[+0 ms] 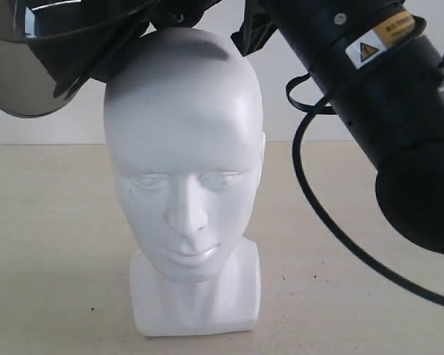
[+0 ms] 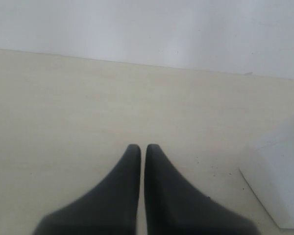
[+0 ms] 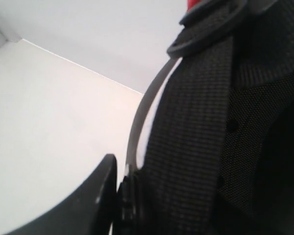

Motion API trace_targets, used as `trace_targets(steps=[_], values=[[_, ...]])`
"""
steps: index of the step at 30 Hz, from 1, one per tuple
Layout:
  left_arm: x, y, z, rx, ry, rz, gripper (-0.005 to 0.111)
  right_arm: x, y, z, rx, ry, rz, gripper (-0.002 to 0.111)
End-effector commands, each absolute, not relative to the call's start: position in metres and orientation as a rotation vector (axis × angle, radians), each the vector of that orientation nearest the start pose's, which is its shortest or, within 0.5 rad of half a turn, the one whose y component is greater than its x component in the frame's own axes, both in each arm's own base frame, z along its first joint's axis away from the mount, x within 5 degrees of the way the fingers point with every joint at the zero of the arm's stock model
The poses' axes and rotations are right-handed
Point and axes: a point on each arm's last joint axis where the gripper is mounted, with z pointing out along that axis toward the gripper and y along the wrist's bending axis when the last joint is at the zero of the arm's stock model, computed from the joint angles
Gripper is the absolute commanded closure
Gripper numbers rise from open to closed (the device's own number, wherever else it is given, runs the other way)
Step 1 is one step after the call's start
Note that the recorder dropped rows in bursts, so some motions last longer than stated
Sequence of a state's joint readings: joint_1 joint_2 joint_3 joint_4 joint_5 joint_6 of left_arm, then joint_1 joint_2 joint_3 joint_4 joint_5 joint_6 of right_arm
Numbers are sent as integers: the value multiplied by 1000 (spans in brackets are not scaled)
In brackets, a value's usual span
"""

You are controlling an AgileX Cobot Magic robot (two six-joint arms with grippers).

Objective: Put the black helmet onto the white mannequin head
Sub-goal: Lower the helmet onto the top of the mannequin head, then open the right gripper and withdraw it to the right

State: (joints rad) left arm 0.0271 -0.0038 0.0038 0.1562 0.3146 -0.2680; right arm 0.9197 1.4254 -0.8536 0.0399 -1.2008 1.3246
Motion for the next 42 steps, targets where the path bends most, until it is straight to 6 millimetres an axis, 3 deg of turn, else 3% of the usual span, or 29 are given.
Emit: trace_targets(steps=[1, 4, 10, 23, 42], values=[[54, 6, 186, -166, 1778, -21, 102, 182, 232, 371, 225, 993, 2035, 108], [54, 6, 186, -166, 1778, -21, 102, 178, 222, 357, 261, 1035, 1973, 108], [54, 6, 186, -166, 1778, -21, 102, 163, 193, 354, 280, 1016, 1888, 108], [54, 6, 186, -166, 1778, -21, 102, 162, 182, 318, 375, 1136, 1802, 108], [54, 6, 186, -166, 1778, -21, 102, 158, 171, 286, 417, 1248, 1702, 108]])
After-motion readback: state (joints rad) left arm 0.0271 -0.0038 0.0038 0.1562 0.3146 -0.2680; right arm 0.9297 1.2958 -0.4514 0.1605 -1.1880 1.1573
